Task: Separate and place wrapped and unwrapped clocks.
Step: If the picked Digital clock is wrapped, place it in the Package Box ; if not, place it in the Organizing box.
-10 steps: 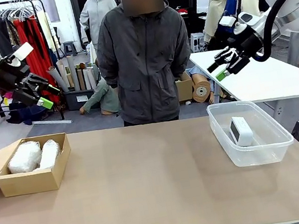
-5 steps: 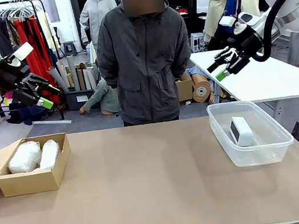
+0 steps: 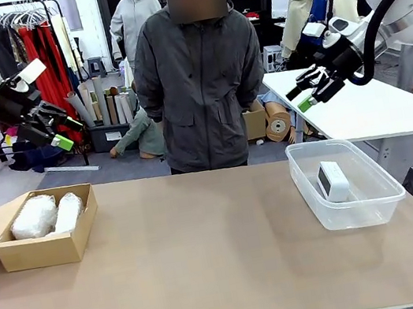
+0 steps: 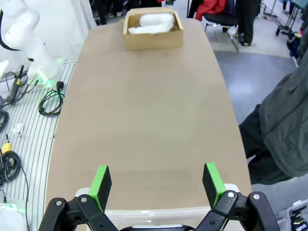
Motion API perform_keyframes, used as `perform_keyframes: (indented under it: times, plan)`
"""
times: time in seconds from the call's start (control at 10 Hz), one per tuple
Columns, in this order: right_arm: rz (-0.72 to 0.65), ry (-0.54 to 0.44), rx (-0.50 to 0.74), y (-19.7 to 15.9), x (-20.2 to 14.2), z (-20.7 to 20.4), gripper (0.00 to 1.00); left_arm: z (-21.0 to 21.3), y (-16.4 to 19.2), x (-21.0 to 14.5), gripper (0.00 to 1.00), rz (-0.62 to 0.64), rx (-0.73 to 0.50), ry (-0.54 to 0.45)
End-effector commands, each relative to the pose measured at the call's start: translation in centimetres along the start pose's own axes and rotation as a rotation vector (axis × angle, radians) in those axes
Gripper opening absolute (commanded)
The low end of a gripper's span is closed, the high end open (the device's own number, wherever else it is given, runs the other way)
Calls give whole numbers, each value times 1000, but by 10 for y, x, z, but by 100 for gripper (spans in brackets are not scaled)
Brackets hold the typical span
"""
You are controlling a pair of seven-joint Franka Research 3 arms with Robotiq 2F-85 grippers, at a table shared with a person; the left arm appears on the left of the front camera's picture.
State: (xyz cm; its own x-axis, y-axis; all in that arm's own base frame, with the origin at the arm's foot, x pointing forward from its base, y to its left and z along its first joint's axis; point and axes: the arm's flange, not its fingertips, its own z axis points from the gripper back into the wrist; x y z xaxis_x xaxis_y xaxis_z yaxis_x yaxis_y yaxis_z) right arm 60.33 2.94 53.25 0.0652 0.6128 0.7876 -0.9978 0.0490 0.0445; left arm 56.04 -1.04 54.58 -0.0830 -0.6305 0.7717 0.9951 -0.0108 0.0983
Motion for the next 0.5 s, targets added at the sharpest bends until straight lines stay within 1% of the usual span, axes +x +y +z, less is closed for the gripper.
perform_keyframes:
  times: [0.0,0.4]
  plan:
    - [0,3,-12,-1,2,-2,100,1,0,2,100,0,6,-10]
    - [0,3,-12,-1,2,-2,100,1,0,2,100,0,6,-10]
